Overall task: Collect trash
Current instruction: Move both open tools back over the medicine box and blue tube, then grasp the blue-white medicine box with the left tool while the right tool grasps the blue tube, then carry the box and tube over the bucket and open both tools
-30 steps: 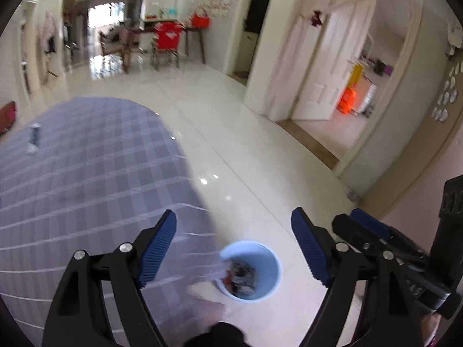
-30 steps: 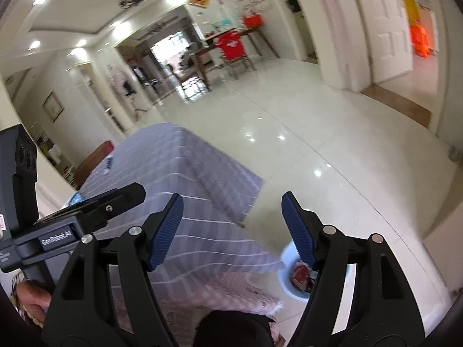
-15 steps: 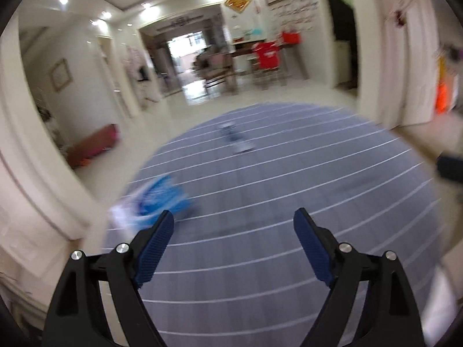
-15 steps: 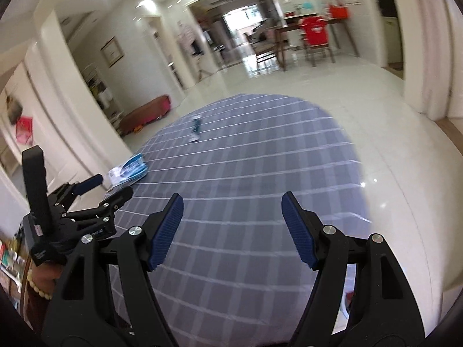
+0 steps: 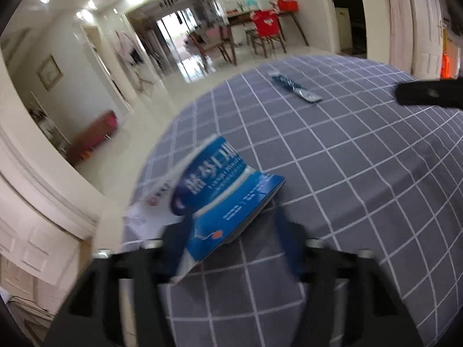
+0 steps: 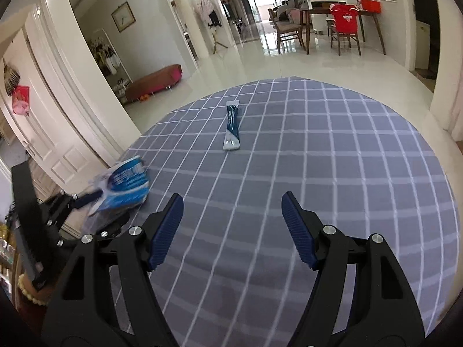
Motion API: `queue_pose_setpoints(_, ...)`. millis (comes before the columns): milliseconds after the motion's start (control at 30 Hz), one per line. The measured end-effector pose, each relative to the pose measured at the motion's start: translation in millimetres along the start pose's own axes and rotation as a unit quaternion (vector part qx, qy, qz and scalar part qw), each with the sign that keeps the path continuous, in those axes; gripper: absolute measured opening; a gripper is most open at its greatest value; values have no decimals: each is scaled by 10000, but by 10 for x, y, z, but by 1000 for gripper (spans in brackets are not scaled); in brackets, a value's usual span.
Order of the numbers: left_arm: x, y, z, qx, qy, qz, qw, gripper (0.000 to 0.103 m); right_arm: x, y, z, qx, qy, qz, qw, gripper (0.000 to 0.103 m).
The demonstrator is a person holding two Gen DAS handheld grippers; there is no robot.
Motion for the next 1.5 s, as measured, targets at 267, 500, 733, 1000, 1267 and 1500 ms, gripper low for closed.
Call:
queue_pose_setpoints(267,312,112,290,-75,-825,-381,9958,10,453,888,177,-258,-112,239,9993,70)
queue_pose_setpoints(500,515,93,599,237,-1704,-505,9838,7,639,1420,340,-781,-556,352,9948,61)
queue_pose_setpoints(733,586,-136,581,419,-1925,-606,9785,6,566,1340,264,-860,-907,455,9911,10)
queue_pose_setpoints(1000,756,-630,307,429,-1794,-878,9789,6,350,405,44,-115,-497,257,9984,9)
queue_pose_setpoints(1267,1175,-1365,-612,185,-1279,-1367,9821,6,74,-1045,-542,338,-3,-413,9986,9)
queue_pose_setpoints(1500,1567,-1813,-1861,-415,-627,-1757,9816,6,-349,-2226,-1553,173,639,-991,9929,9)
Point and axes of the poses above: each gripper's, at about its wrist camera, not at the fingertips, and y roughly the way its jaws point, z to its left, x to its top, the point moved 7 cm from there along y, roughly the way its jaws point, and after that the axes turned 14 degrees about y, right-handed, at the moved point
